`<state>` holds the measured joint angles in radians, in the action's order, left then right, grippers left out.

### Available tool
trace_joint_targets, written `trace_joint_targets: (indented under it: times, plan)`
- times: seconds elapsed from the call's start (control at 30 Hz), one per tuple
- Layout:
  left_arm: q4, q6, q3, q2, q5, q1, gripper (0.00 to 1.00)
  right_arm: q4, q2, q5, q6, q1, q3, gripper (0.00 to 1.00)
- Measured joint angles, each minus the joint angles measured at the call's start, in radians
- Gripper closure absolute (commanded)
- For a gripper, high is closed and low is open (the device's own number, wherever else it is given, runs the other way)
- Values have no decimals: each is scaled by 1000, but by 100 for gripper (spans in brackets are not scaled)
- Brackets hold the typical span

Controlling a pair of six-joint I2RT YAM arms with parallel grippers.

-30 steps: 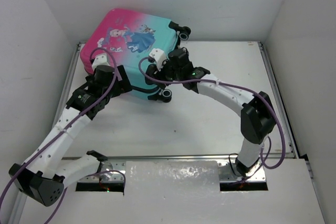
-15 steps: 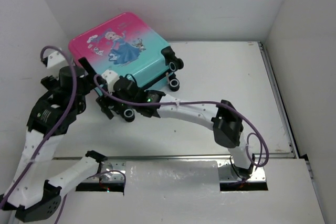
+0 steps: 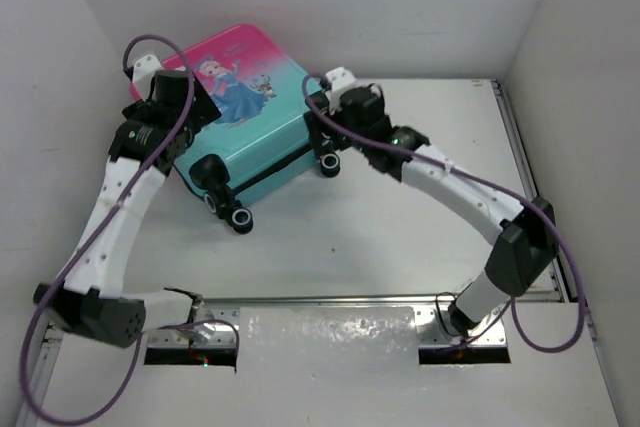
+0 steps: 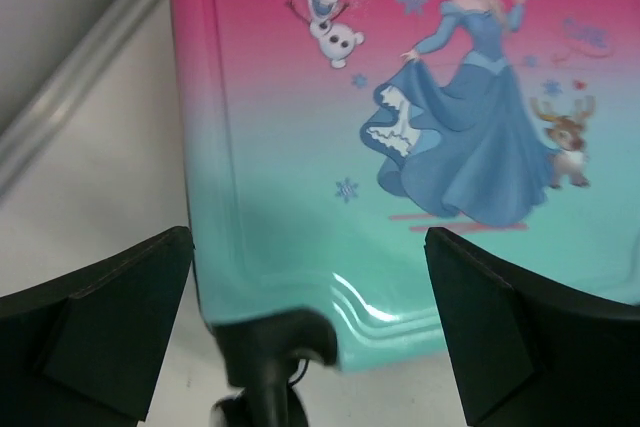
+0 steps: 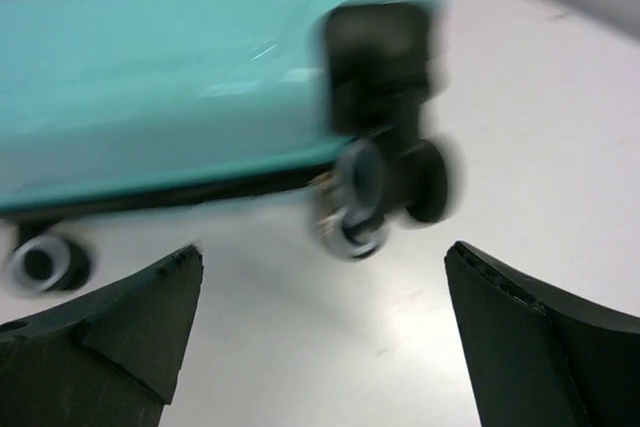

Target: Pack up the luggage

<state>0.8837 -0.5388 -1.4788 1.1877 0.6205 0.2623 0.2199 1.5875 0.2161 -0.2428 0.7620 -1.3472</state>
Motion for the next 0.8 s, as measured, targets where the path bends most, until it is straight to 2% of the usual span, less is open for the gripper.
trace_joint_targets:
  times: [0.1, 0.23, 0.33, 0.47, 0.53, 0.57, 0.63, 0.67, 0.73, 0.8]
  plan:
    - [-45, -14, 2, 113, -126, -122, 0, 71, 73, -62, 71, -150, -139, 1]
    - [-76, -20, 21, 147, -243, -267, 0, 170, 246, -183, 161, -277, -349, 4]
    - [-109, -20, 56, 132, -304, -385, 0, 224, 396, -289, 216, -326, -494, 8]
    - [-130, -24, 121, 105, -337, -481, 0, 261, 473, -415, 262, -332, -512, 17]
    - [-135, -31, 152, 92, -344, -507, 0, 287, 509, -462, 284, -328, -530, 30]
    - [-143, -35, 171, 84, -348, -518, 0, 296, 531, -485, 288, -327, -550, 45]
    - [-160, -45, 204, 76, -354, -532, 0, 295, 566, -516, 296, -324, -588, 65]
    - [-167, -48, 219, 76, -360, -536, 0, 290, 572, -550, 292, -322, -609, 100]
    - [-191, -56, 254, 85, -384, -543, 0, 293, 561, -540, 271, -320, -608, 100]
    - [-223, -66, 274, 114, -401, -547, 0, 208, 529, -531, 254, -321, -542, 100]
